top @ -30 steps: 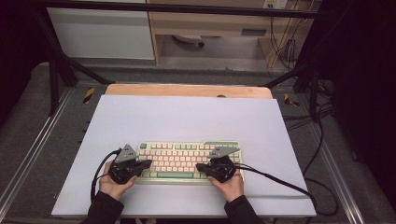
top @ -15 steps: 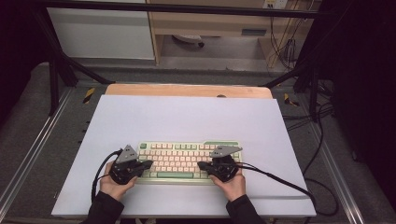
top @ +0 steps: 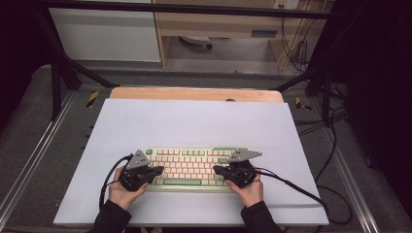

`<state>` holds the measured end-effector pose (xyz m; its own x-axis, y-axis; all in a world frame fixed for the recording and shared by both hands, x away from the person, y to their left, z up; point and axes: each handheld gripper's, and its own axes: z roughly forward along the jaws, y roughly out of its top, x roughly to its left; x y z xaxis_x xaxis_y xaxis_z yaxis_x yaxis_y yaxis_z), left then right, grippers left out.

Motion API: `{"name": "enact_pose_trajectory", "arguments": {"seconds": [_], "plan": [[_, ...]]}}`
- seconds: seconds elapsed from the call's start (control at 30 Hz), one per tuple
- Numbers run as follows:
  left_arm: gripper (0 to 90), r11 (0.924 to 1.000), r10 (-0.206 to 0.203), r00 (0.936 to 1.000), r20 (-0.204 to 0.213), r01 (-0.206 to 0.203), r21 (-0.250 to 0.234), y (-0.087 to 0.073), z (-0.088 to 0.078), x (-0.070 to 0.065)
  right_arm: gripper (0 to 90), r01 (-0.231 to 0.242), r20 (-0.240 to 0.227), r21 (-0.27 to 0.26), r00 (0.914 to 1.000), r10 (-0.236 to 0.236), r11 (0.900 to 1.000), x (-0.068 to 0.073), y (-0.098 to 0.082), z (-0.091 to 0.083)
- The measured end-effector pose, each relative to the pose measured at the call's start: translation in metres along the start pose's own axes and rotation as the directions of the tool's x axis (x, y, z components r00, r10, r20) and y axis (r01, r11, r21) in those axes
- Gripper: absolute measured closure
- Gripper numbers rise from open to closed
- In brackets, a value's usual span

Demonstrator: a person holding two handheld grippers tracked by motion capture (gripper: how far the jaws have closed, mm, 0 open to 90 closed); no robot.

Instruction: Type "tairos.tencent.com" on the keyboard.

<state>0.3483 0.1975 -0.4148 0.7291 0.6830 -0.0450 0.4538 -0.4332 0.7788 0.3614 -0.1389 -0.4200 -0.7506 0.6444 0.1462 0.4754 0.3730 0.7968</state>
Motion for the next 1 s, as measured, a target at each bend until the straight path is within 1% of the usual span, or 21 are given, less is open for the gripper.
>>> {"name": "enact_pose_trajectory", "arguments": {"seconds": [0.2,0.43,0.63,0.83,0.93,1.0], "plan": [[89.7,0.9998,0.014,0.9998,0.011,-0.015,0.015,0.004,0.009,-0.007,90.0,0.001,0.006,-0.005,1.0000,-0.001,1.000,-0.002,-0.001,-0.004],[89.7,0.9988,0.032,0.9992,0.022,-0.033,0.035,0.006,0.020,-0.014,90.0,0.000,0.005,-0.009,1.0000,0.000,1.000,-0.003,-0.001,-0.005],[89.8,0.9981,0.033,0.9992,0.023,-0.034,0.050,0.003,0.024,-0.014,90.0,-0.001,0.005,-0.012,1.0000,0.001,1.000,-0.003,-0.001,-0.005],[89.8,0.9981,0.034,0.9991,0.025,-0.036,0.050,0.003,0.025,-0.014,90.0,-0.001,0.003,-0.013,1.0000,0.001,1.000,-0.003,-0.001,-0.005],[89.8,0.9975,0.037,0.9990,0.025,-0.038,0.060,0.001,0.027,-0.014,90.0,-0.001,0.003,-0.011,1.0000,0.001,1.000,-0.003,-0.001,-0.005],[89.8,0.9979,0.033,0.9991,0.028,-0.034,0.055,0.001,0.027,-0.014,90.0,-0.001,0.003,-0.011,1.0000,0.001,1.000,-0.002,-0.002,-0.005]]}}
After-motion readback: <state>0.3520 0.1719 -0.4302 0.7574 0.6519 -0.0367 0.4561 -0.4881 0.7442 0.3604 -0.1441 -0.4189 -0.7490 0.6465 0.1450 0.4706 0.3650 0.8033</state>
